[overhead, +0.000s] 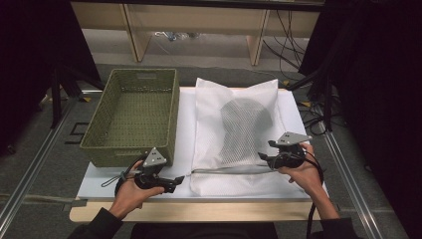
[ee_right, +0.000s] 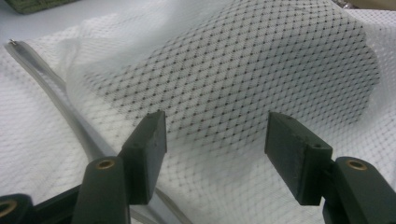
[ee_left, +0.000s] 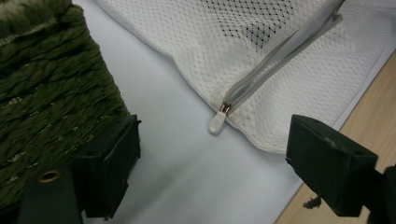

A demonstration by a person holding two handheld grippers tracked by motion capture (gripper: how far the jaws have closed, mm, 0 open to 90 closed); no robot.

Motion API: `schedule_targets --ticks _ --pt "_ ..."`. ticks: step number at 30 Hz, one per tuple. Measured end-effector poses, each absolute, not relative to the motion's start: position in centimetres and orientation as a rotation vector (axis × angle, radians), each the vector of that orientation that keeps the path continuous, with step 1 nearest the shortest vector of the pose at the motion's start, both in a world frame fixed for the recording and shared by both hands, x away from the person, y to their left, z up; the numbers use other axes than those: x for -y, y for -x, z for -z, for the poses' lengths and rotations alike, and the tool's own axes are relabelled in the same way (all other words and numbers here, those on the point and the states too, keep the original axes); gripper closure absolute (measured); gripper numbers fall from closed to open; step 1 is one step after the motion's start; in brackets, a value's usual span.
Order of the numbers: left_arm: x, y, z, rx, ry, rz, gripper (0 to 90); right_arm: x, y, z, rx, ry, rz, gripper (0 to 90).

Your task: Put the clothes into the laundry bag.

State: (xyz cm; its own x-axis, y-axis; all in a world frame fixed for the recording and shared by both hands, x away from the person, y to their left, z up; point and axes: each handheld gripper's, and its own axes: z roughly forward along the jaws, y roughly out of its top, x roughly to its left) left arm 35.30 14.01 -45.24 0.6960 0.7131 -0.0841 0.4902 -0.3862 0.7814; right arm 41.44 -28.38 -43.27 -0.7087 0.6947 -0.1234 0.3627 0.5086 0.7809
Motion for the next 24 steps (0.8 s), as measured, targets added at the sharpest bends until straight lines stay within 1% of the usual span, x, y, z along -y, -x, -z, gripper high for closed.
schedule_targets --ticks 16,24 --pt "-14.0 -34.8 45.2 -0.887 -2.07 -0.338 16.5 27.7 -40.1 44.0 -2.352 -0.85 -1.139 36.6" --pt "-14.1 -34.6 45.4 -0.888 -2.08 -0.358 16.5 27.3 -39.3 44.4 -2.38 -0.833 -1.143 35.4"
